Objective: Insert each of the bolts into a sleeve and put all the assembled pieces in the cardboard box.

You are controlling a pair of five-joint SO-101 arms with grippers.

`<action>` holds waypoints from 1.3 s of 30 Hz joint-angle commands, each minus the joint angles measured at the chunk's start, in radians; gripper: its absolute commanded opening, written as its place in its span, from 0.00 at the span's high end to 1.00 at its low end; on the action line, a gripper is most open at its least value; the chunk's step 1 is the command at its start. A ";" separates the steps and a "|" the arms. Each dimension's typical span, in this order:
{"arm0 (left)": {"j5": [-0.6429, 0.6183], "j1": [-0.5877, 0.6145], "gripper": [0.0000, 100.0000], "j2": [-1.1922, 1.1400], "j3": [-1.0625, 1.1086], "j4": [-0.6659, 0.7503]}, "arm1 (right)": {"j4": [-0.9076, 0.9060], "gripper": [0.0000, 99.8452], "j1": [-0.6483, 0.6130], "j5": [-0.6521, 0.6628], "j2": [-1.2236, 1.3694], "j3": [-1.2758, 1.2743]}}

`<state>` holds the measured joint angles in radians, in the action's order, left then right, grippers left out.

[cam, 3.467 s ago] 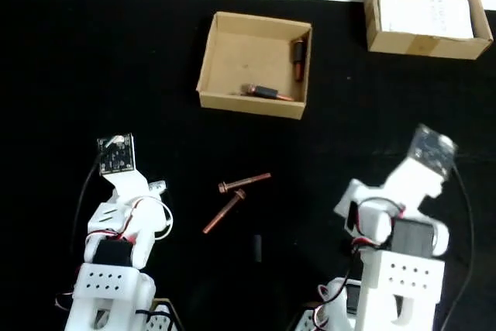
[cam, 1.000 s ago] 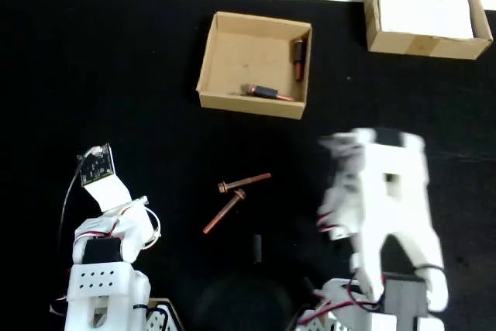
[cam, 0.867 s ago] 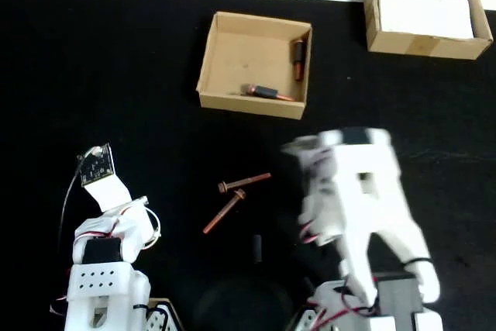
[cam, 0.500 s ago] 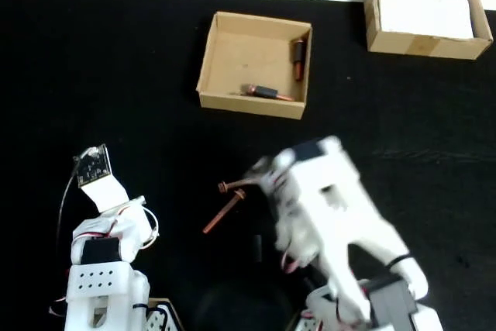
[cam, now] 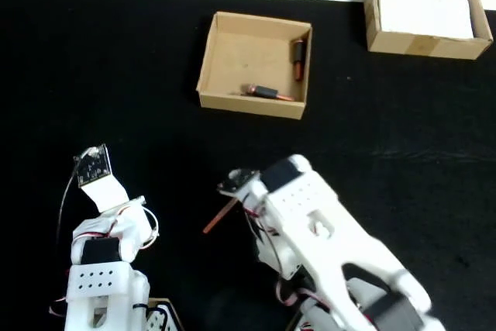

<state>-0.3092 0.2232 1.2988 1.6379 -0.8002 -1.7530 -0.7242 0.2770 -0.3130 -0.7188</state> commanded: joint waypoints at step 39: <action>-0.002 0.012 0.97 0.004 -0.044 -0.003 | -0.008 0.79 -0.035 0.404 0.581 0.096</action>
<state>-0.3092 0.2232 1.2988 1.6379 -0.8002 -1.7515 -0.7396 0.6697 0.2685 -0.5869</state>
